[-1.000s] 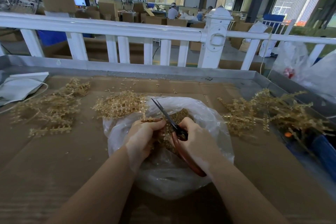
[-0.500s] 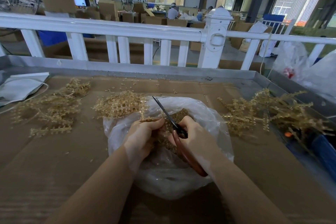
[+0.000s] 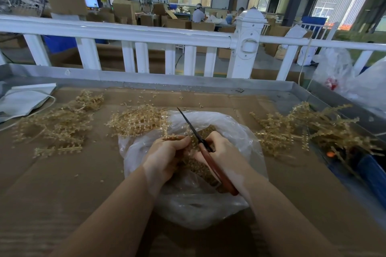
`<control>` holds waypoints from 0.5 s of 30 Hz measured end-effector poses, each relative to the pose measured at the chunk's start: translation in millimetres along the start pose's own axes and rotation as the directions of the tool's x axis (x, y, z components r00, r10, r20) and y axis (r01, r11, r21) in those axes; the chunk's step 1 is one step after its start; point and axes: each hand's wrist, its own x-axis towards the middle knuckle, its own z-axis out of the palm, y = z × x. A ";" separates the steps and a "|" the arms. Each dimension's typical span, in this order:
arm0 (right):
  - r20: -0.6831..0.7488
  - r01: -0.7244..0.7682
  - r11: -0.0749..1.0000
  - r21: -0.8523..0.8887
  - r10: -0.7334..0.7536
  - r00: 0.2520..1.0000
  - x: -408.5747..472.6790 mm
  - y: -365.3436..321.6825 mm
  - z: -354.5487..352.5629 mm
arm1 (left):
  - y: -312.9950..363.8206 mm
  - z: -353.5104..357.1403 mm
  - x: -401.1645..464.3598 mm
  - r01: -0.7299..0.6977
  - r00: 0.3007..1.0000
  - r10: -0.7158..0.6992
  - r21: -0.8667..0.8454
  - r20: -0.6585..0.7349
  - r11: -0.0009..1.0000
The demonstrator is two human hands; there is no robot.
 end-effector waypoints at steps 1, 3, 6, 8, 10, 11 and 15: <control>-0.008 -0.003 1.000 -0.010 0.003 1.000 -0.3 0.0 0.1 | -0.4 0.2 0.5 0.002 1.000 -0.002 0.003 -0.008 1.000; -0.016 -0.001 1.000 -0.016 0.001 1.000 -0.4 0.4 0.9 | -1.1 -0.5 1.6 0.007 1.000 -0.007 0.012 -0.015 1.000; -0.019 0.000 1.000 -0.009 0.000 1.000 -0.5 1.5 1.3 | -1.3 -1.2 2.1 0.016 1.000 -0.016 -0.008 -0.003 1.000; -0.049 0.004 1.000 -0.001 -0.004 0.999 -1.5 3.0 1.7 | -1.7 -1.6 2.2 0.015 1.000 -0.014 -0.040 0.008 0.999; -0.110 0.015 0.999 0.049 -0.009 0.994 -3.0 6.1 1.1 | -2.8 -1.9 2.9 -0.015 1.000 0.015 -0.091 0.000 0.996; -0.141 0.014 0.997 0.076 -0.003 0.990 -3.9 8.0 0.8 | -3.6 -2.3 3.8 -0.038 0.999 0.036 -0.122 -0.016 0.992; -0.285 0.037 0.999 -0.032 -0.044 0.957 -9.6 15.9 4.2 | -7.7 -2.3 5.0 -0.094 0.994 0.084 -0.185 -0.064 0.978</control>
